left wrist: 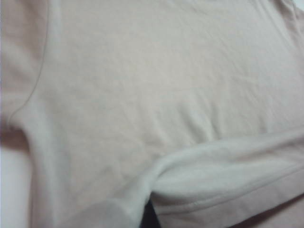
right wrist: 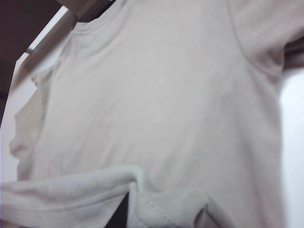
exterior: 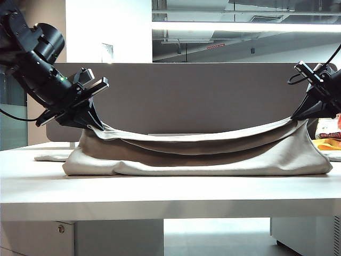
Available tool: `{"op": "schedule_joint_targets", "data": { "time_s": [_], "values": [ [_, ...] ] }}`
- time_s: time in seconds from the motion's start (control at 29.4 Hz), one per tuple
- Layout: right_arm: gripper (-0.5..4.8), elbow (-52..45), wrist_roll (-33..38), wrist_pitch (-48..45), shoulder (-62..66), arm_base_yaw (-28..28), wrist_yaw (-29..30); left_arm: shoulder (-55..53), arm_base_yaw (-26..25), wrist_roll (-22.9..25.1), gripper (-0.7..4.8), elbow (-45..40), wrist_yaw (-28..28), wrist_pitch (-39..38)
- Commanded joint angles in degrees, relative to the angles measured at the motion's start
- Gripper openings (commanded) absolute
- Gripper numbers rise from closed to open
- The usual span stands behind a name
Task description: Fold the bottom side of the T-shirt horizontally towards the center, about one-third of the way, then fold the sleeve back towards the center, creating a straight line along the edge of the T-shirt, and finally fold the bottom of the T-shirt up towards the top, creating a neat rectangle.
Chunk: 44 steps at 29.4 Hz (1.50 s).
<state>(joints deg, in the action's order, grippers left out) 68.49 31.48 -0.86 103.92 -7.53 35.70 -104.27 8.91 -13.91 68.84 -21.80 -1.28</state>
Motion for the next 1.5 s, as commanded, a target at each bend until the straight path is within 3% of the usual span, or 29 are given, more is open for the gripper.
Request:
{"op": "schedule_joint_targets", "data": {
  "time_s": [0.03, 0.37, 0.44, 0.58, 0.65, 0.72, 0.89, 1.12, 1.29, 1.5],
  "values": [
    [-0.03, 0.59, -0.42, -1.25, 0.90, 0.00, -1.51, -1.81, -0.02, 0.44, -0.06, 2.43, 1.64, 0.20],
    [-0.01, 0.59, -0.42, -4.09, 4.61, 0.24, -1.31, -3.04, -0.04, 1.97, 0.06, 4.20, 4.85, 0.55],
    [0.25, 0.59, -0.44, -5.07, 4.92, 0.24, -1.29, -3.04, -0.07, 1.97, 0.88, 4.22, 5.20, 0.55],
    [2.03, 0.76, -0.42, -7.50, 4.90, 0.22, -1.33, -3.04, -0.28, 3.06, 3.81, 4.22, 5.97, 0.76],
    [3.05, 1.29, -0.44, -8.44, 4.90, 0.22, -1.33, -3.04, -0.31, 4.94, 4.79, 4.24, 6.58, 1.03],
    [3.84, 1.36, -0.42, -10.25, 4.85, 0.22, -1.03, -2.99, -0.35, 6.25, 4.79, 4.37, 7.61, 1.01],
    [3.92, 1.38, -0.68, -5.44, 3.67, -0.63, -0.87, -2.21, -1.53, 4.81, 4.79, 4.85, 7.54, -5.86],
    [3.54, 1.27, -6.73, 8.72, 2.49, -3.17, -1.14, -2.05, -2.14, 6.03, 4.79, 4.83, 5.79, -19.34],
    [2.98, 1.25, -11.58, 16.96, 2.49, -3.43, -1.14, -2.05, -1.92, 6.19, 4.79, 4.83, 2.25, -21.49],
    [2.95, 1.22, -13.79, 22.29, 2.49, -2.84, -1.27, -2.05, -1.92, 5.33, 4.79, 4.83, 1.40, -23.17]
  ]
}}
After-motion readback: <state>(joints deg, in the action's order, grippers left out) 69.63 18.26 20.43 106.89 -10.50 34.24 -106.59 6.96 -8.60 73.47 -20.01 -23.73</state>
